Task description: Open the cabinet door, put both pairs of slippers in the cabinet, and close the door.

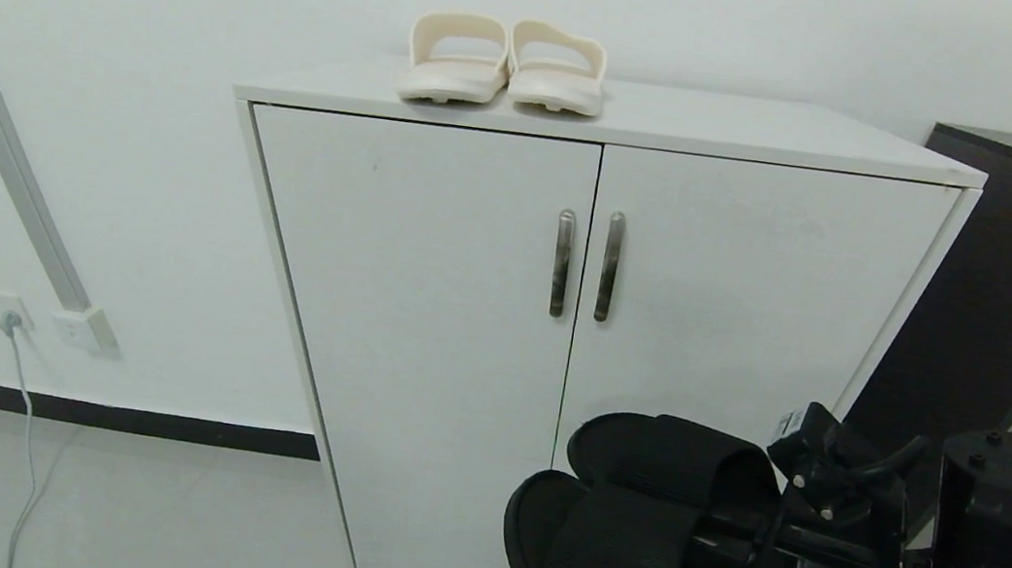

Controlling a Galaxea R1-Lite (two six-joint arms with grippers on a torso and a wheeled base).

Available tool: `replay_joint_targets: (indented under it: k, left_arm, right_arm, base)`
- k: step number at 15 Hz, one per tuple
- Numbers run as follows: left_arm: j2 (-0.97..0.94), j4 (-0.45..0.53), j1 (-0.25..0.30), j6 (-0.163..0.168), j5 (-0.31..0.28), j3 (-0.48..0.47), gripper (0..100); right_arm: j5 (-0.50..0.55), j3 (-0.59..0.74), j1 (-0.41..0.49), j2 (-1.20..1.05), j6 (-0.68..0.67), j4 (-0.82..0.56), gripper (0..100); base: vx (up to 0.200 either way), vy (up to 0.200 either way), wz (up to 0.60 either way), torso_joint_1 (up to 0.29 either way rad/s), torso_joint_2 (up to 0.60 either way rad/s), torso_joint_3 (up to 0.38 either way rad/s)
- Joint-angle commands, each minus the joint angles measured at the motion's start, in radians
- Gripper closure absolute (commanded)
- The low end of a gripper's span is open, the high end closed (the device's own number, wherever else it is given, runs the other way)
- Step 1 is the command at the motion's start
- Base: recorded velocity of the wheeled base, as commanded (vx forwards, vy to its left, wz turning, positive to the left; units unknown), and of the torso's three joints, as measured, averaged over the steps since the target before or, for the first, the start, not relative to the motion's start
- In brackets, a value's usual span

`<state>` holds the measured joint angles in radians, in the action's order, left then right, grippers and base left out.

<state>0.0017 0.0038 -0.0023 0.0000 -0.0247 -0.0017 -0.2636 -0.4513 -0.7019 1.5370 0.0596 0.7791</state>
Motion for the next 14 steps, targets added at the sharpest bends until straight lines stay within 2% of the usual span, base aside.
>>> replay_joint_targets:
  k: [1, 10, 11, 12, 13, 14]
  left_arm:
    - [0.000, -0.001, -0.001, 0.000, 0.000, 0.000, 0]
    - [0.017, -0.004, -0.001, 0.014, -0.003, -0.018, 0]
    - [0.037, 0.002, -0.008, -0.017, -0.015, -0.110, 0]
    - [0.101, 0.025, -0.025, -0.101, -0.029, -0.221, 0]
    - [0.185, 0.035, -0.044, -0.106, -0.052, -0.271, 0]
    - [0.259, 0.027, -0.061, -0.098, -0.084, -0.284, 0]
  right_arm:
    - [0.000, 0.003, -0.001, 0.005, 0.000, 0.003, 100]
    - [-0.005, 0.016, -0.001, 0.000, 0.005, 0.012, 100]
    - [-0.005, 0.019, -0.001, 0.002, 0.005, 0.017, 100]
    - [-0.005, 0.019, -0.001, 0.006, 0.006, 0.022, 100]
    - [-0.005, 0.019, -0.005, 0.008, 0.006, 0.023, 100]
    - [-0.005, 0.019, -0.007, 0.008, 0.006, 0.023, 100]
  base:
    - [0.000, 0.000, 0.00, -0.002, 0.28, 0.261]
    - [0.000, 0.000, 0.00, -0.001, 0.02, 0.020]
    - [0.000, 0.000, 0.00, -0.002, 0.18, 0.119]
    - [0.000, 0.000, 0.00, 0.002, 0.10, 0.046]
    - [0.000, 0.000, 0.00, 0.000, 0.00, 0.000]
    - [0.000, 0.000, 0.00, 0.000, 0.00, 0.000]
